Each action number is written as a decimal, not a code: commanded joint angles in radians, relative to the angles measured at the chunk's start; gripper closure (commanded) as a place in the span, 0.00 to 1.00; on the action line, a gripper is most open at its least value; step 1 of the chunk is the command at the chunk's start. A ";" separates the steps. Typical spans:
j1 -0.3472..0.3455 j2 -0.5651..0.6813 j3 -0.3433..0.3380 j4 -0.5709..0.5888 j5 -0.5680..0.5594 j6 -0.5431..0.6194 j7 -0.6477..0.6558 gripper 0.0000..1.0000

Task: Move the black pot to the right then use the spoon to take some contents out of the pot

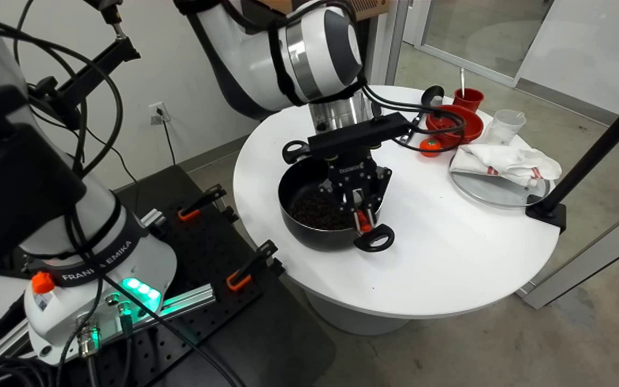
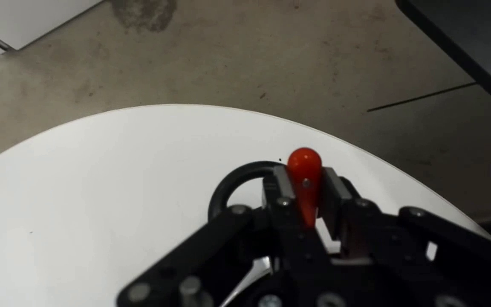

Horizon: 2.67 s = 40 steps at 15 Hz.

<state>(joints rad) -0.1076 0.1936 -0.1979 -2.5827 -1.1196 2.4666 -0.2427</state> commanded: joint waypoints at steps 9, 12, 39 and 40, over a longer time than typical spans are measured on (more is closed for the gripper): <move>-0.017 0.084 0.063 -0.074 -0.679 -0.050 0.649 0.95; -0.004 0.120 0.103 -0.119 -0.712 -0.118 0.711 0.95; 0.071 0.389 0.242 0.422 0.299 -0.537 0.240 0.95; 0.074 0.404 0.237 0.459 0.322 -0.561 0.219 0.95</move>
<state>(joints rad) -0.0580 0.5293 0.0586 -2.2490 -0.8806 1.9883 0.0503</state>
